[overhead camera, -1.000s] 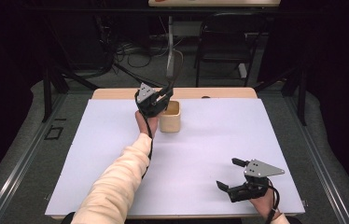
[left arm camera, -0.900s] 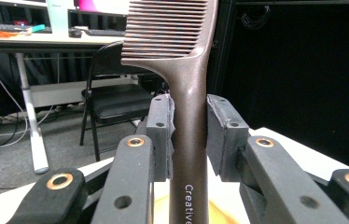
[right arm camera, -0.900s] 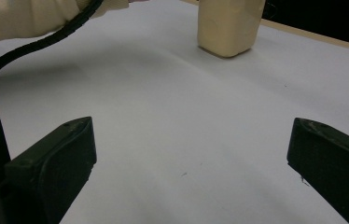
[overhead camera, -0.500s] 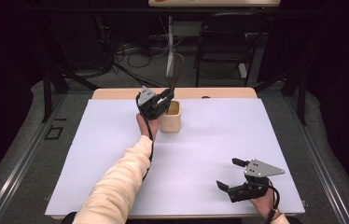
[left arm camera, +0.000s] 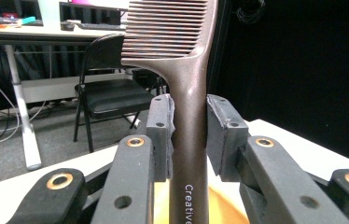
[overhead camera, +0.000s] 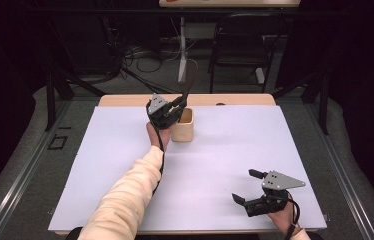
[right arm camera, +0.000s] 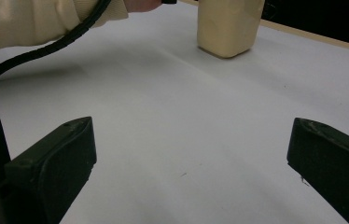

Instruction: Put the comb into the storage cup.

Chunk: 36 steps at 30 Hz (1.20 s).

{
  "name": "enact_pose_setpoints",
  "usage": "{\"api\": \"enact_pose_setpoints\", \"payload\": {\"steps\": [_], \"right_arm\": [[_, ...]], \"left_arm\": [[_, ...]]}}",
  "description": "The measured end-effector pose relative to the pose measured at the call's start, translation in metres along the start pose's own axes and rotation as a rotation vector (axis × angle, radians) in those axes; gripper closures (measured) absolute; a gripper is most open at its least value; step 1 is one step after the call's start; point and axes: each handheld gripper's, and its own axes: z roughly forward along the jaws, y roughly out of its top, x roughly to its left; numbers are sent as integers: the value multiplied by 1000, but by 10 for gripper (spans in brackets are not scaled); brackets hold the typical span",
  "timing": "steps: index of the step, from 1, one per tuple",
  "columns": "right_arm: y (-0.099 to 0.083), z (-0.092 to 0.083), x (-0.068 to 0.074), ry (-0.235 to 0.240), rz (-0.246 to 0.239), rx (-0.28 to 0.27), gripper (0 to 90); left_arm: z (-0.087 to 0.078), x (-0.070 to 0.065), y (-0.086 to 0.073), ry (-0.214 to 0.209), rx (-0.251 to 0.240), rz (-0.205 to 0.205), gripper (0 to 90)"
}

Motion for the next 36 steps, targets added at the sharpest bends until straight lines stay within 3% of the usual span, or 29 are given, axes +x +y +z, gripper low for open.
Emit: {"api": "enact_pose_setpoints", "payload": {"steps": [6,14,36], "right_arm": [[0,0,1,3,4,4,9],[0,1,0,0,3,2,9],[0,1,0,3,0,10,9]], "left_arm": [[2,1,-1,-4,53,9,719],[3,-1,-3,-8,56,30,719],[2,-2,-9,-25,144,76,715]]}}
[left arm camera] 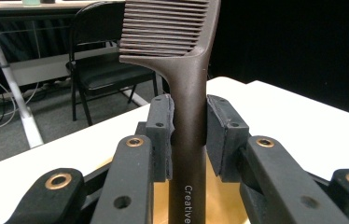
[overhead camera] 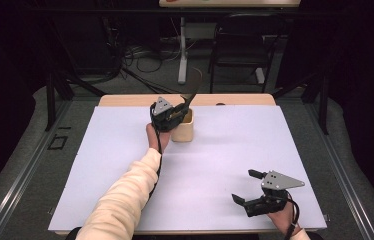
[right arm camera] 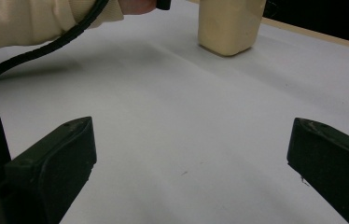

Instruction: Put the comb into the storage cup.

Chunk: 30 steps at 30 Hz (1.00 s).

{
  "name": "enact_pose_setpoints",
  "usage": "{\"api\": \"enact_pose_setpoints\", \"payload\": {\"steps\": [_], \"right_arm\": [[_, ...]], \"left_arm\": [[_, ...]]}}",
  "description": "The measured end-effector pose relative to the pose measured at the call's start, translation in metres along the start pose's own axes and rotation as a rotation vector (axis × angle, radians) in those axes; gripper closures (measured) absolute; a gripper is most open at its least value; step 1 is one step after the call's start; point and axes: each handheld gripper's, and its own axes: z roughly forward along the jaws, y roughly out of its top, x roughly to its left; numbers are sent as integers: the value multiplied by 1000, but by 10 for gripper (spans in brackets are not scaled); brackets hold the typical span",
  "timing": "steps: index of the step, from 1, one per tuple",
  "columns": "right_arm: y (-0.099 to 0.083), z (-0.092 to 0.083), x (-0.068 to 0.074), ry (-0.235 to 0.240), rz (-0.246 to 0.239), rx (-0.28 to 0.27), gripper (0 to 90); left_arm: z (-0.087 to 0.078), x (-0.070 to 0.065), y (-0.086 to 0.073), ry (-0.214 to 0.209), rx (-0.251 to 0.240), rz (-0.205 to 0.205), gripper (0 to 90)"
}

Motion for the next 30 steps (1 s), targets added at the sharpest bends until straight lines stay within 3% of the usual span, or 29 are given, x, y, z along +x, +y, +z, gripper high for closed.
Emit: {"api": "enact_pose_setpoints", "payload": {"steps": [4,11,17,20,22,24,27,30], "right_arm": [[0,0,0,0,0,-1,9],[0,0,0,-1,0,0,9],[0,-1,-1,-2,-2,-3,9],[0,-1,0,-1,0,0,9],[0,0,0,-2,-1,-1,9],[0,0,0,-3,0,-1,9],[0,0,0,-4,-1,0,9],[-1,0,-1,-4,-1,1,9]], "left_arm": [[0,1,-1,1,15,-9,714],[-2,-1,-2,6,50,25,711],[-10,-3,1,16,88,32,430],[-16,-3,4,3,105,33,362],[-18,-2,7,-32,138,18,303],[-21,-3,9,-39,160,40,237],[-27,-4,13,-57,180,41,169],[-33,-6,16,-61,200,54,138]]}}
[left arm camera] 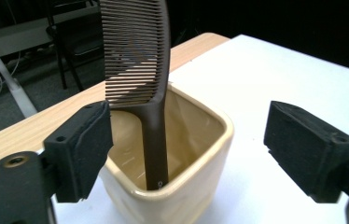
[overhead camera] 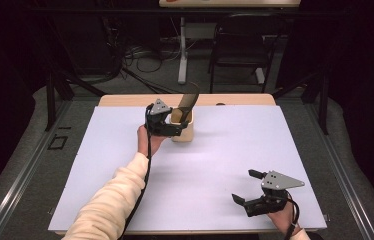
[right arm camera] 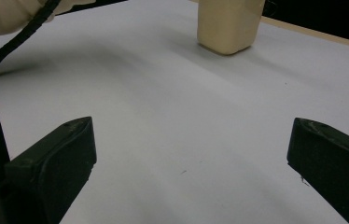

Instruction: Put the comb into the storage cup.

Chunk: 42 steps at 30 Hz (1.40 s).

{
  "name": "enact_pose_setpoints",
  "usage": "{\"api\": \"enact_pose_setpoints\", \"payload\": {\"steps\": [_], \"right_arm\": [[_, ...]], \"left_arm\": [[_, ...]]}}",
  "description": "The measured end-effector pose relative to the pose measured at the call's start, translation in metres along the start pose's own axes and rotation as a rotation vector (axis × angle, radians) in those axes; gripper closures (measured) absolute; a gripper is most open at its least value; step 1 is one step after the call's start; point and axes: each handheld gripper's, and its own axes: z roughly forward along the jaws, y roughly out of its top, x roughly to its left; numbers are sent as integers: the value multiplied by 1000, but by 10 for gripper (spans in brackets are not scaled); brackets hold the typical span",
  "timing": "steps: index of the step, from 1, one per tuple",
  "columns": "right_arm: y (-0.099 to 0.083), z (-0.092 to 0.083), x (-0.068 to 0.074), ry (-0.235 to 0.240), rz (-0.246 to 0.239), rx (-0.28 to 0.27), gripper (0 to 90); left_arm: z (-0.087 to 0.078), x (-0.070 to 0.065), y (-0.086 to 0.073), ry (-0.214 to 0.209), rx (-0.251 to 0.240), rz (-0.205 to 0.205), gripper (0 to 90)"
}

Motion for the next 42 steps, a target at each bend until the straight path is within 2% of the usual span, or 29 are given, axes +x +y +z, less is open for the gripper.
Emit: {"api": "enact_pose_setpoints", "payload": {"steps": [3,9,19,22,26,30,32,34,42], "right_arm": [[-1,-1,0,-2,1,1,9],[-1,-2,0,-9,2,2,9],[-1,-2,0,-11,6,5,9],[-1,-2,0,-11,9,5,9],[-1,-1,-1,-10,8,9,9],[-1,-1,-1,-13,9,5,9],[-1,-1,-1,-12,10,12,9],[-1,0,-1,-10,10,12,9],[-2,-1,-1,-11,13,12,9]], "left_arm": [[-4,-1,1,6,45,18,66],[-13,0,2,16,74,16,6],[-33,3,0,18,115,11,0],[-41,3,-1,19,120,13,0],[-50,9,-5,23,128,-22,0],[-60,13,-8,34,132,-31,0],[-63,13,-9,31,133,-34,0],[-67,14,-10,5,126,-53,0],[-81,8,-14,19,120,-29,0]]}}
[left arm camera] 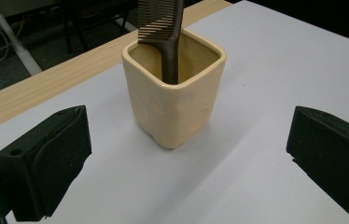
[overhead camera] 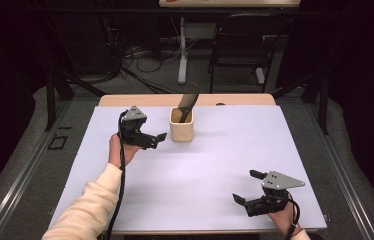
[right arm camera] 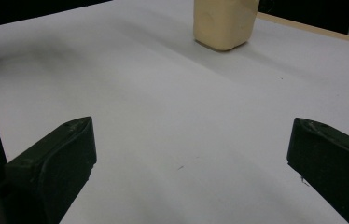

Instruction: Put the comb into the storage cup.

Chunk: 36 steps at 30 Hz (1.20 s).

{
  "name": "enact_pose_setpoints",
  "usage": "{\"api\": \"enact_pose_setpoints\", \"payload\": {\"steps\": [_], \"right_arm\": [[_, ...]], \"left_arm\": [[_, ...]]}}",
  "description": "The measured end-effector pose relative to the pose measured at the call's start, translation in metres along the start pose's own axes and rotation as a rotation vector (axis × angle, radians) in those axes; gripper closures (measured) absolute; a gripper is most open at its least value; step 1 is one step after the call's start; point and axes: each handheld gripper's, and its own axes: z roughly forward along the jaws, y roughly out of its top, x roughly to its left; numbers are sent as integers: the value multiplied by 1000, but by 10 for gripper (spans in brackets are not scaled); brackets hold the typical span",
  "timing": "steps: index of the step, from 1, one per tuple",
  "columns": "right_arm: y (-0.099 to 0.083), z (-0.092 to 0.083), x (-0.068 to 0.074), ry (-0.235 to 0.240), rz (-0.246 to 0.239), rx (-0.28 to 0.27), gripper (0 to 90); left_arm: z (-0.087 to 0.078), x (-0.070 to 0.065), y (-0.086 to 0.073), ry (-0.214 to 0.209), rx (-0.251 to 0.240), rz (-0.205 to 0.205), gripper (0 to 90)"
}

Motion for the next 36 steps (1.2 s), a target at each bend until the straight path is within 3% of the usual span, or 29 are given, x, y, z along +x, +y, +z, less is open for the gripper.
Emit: {"api": "enact_pose_setpoints", "payload": {"steps": [36], "right_arm": [[-1,1,0,-5,4,3,9]], "left_arm": [[-39,-5,-37,32,1,-16,0]]}}
